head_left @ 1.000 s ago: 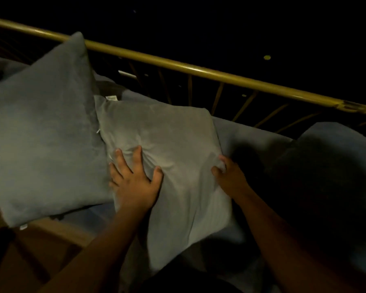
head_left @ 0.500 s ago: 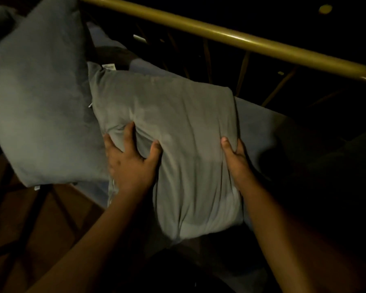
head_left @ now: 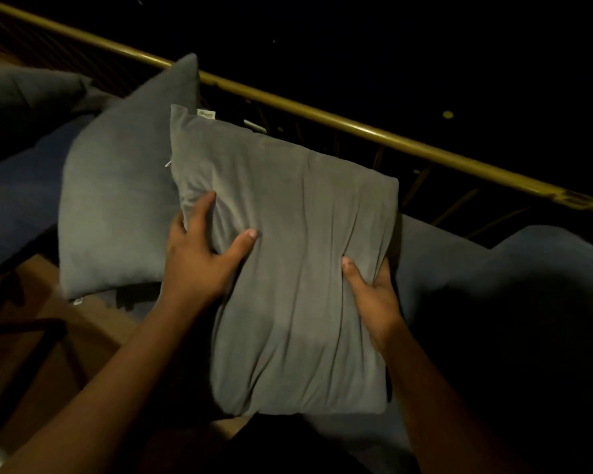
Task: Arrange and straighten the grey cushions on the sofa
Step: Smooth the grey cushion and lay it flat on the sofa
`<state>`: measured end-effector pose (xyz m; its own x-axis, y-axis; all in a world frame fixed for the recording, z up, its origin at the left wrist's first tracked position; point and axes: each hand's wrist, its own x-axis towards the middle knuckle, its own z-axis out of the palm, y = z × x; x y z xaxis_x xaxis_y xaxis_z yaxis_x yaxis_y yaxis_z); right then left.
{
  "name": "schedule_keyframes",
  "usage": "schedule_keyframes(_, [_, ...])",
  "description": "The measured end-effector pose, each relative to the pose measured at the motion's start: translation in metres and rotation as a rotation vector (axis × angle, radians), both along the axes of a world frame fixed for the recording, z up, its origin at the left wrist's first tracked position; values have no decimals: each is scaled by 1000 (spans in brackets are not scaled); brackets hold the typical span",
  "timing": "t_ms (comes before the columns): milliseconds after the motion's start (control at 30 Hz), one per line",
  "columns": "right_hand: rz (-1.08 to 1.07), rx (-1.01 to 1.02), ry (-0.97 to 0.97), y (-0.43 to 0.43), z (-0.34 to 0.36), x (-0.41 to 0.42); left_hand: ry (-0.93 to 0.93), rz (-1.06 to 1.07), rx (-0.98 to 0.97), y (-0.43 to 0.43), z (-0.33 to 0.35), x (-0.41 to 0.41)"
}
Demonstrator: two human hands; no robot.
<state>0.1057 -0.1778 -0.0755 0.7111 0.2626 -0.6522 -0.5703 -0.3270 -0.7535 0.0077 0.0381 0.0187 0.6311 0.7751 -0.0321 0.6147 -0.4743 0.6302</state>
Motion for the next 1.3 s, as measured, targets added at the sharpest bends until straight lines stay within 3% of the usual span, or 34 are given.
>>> schedule_keyframes(333, [181,-2,-479,78,145,-29,-263,49,77,72,108,-74])
schedule_keyframes(500, [296,-75,-720,173,198,-33,-382,165,49,165,140,-90])
schedule_keyframes(633, [397,-87,-772,264,223,-23,-396,184,16,256,151,-93])
schedule_keyframes(800, [447,-296,-837,361,215,5,-261,236,-81,354,126,-70])
schedule_keyframes(900, [551,-540,-789,394,186,10,12,175,-187,370,85,-51])
schedule_keyframes(1000, [548,-592,-774,406,158,9,214,107,-140,368,59,-36])
schedule_keyframes(1133, [501,-588,-804,408,155,28,221,-34,61,373,61,-17])
schedule_keyframes(1300, [486,-515,-813,398,168,36,209,-161,180,369,77,-6])
